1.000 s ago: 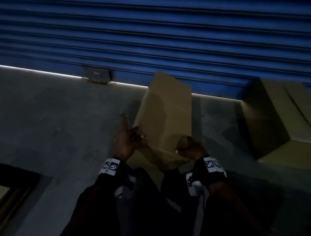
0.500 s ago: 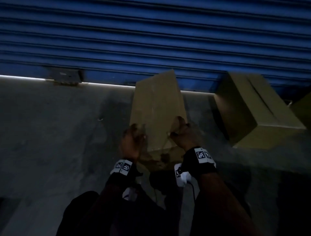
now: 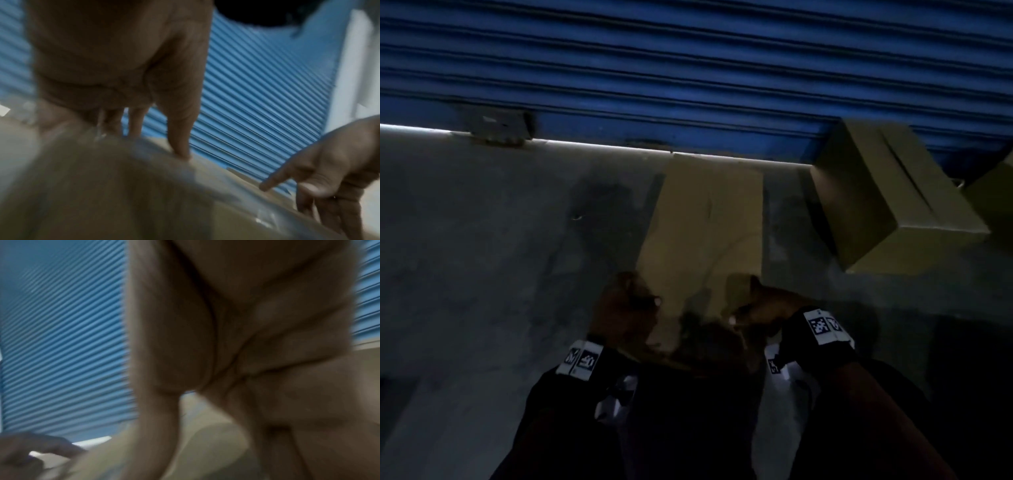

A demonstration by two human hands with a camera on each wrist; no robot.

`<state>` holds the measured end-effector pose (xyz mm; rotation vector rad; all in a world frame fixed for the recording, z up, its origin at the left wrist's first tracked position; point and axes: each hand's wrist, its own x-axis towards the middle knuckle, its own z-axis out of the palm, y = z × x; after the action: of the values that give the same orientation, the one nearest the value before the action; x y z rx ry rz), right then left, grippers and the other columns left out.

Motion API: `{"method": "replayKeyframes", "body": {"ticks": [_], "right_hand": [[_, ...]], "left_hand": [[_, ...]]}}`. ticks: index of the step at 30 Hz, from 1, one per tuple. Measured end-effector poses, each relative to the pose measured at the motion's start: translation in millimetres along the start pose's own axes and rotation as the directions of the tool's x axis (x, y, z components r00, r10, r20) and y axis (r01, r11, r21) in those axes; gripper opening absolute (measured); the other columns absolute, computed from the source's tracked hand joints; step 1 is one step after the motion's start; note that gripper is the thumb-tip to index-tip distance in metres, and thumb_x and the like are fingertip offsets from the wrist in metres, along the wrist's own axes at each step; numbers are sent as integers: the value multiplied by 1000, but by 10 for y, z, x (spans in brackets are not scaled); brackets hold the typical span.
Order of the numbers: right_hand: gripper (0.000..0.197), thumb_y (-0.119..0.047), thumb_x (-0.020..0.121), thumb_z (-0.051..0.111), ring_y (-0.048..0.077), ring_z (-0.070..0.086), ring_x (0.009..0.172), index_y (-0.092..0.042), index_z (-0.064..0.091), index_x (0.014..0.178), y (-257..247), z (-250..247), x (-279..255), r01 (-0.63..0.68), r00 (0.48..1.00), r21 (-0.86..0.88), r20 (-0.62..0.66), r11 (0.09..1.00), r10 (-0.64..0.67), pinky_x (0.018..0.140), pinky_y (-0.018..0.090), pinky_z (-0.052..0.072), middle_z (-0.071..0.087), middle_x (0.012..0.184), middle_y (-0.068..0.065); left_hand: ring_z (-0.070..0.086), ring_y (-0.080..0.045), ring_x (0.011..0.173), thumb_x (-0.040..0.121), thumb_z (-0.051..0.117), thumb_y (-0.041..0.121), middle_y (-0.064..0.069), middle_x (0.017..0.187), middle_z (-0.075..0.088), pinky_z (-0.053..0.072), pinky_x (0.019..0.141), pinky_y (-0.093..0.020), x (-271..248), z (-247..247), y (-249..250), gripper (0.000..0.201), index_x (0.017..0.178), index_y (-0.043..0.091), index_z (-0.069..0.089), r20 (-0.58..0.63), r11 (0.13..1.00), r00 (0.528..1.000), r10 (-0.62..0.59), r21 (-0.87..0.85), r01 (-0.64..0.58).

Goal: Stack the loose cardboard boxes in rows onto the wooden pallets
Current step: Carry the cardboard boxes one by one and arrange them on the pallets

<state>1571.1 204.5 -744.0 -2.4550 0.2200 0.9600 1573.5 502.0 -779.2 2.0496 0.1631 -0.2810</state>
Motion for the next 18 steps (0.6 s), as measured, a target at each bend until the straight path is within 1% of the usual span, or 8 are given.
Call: {"method": "replayKeyframes", "body": {"ticks": [3,5,7,8,10,13,15,18], "right_hand": [[122,-79,56,74,22,35,141,-33,20,155,54,6,-44,20,1000,96,7,995,-21,113,38,37,27,159,-7],[102,-70,69,73,26,43,135,-29,32,152,42,-113,-25,1,988,146,-154,989,22,108,34,38,39,154,1],[94,-55,84,68,32,43,134,-17,20,155,-44,-255,22,-54,941,172,-321,984,108,105,34,37,37,154,10],[97,-52,86,66,34,42,135,-15,12,157,-96,-318,36,-60,925,178,-360,982,122,105,35,37,35,155,13],[101,-51,87,66,36,39,137,-12,4,157,-200,-377,114,-48,908,208,-399,977,129,107,37,37,32,156,16],[111,-52,82,71,37,28,144,-11,-1,156,-333,-298,178,-10,924,189,-372,982,81,113,40,31,19,160,19],[121,-53,81,72,37,15,148,-7,-12,154,-370,-220,215,-42,953,109,-293,993,73,118,40,23,3,162,21],[139,-54,70,81,34,16,149,-4,-21,151,-338,-231,278,-59,950,191,-290,980,114,117,37,21,5,163,18]], "left_hand": [[64,-33,99,71,81,34,-6,102,64,51,84,-35,-167,-145,-8,50,113,22,59,119,998,991,-52,46,47],[62,-39,109,75,82,24,-14,111,64,50,85,-36,-119,-167,34,52,120,12,59,207,993,974,-94,-53,107],[65,-37,105,69,86,36,-14,120,63,53,86,-38,24,-140,139,68,129,24,55,233,990,969,-85,-91,109],[67,-30,99,62,87,52,-12,122,63,55,85,-40,138,-101,197,78,130,33,52,199,996,979,-35,-73,51],[61,-19,103,54,81,71,-11,127,60,51,96,-40,402,-31,332,96,134,32,46,170,995,981,90,35,-97],[26,-24,143,58,83,65,-4,159,22,21,118,-40,638,45,539,126,154,26,12,239,910,964,114,364,-198],[7,-27,149,51,86,65,-5,163,1,10,121,-42,749,61,521,145,155,25,-5,263,878,964,42,451,-161],[21,-26,146,27,87,74,-11,162,12,21,119,-48,783,54,457,158,155,21,11,318,923,948,14,361,-134]]}}
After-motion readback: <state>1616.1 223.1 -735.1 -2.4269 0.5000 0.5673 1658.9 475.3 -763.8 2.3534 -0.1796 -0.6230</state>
